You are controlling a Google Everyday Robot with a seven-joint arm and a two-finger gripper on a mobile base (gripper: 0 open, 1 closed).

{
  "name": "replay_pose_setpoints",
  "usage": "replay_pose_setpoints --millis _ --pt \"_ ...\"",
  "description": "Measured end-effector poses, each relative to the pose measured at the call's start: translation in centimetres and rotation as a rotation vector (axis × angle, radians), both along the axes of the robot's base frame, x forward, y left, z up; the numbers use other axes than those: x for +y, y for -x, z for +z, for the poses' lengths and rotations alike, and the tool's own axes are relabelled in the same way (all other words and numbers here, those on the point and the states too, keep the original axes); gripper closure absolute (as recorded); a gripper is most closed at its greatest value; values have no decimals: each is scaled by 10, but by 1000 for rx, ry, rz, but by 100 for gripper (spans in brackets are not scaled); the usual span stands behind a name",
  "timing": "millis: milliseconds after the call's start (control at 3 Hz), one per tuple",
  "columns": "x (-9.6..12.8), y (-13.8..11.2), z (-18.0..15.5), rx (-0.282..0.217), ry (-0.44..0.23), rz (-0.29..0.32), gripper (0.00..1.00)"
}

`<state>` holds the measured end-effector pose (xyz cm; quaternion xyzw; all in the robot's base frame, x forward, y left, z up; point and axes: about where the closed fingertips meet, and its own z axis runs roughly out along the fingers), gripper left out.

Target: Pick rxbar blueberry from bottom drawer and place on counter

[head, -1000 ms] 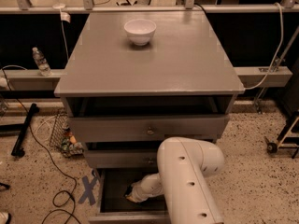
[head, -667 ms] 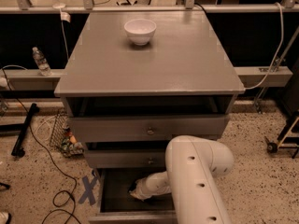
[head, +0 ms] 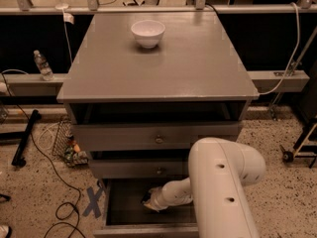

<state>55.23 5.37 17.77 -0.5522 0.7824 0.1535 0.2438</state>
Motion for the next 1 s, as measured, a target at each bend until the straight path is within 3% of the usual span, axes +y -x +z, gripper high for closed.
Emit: replay_pose_setpoints --millis 667,1000 --pt "-49 26 40 78 4 29 100" --pt "-49 26 39 78 4 29 100"
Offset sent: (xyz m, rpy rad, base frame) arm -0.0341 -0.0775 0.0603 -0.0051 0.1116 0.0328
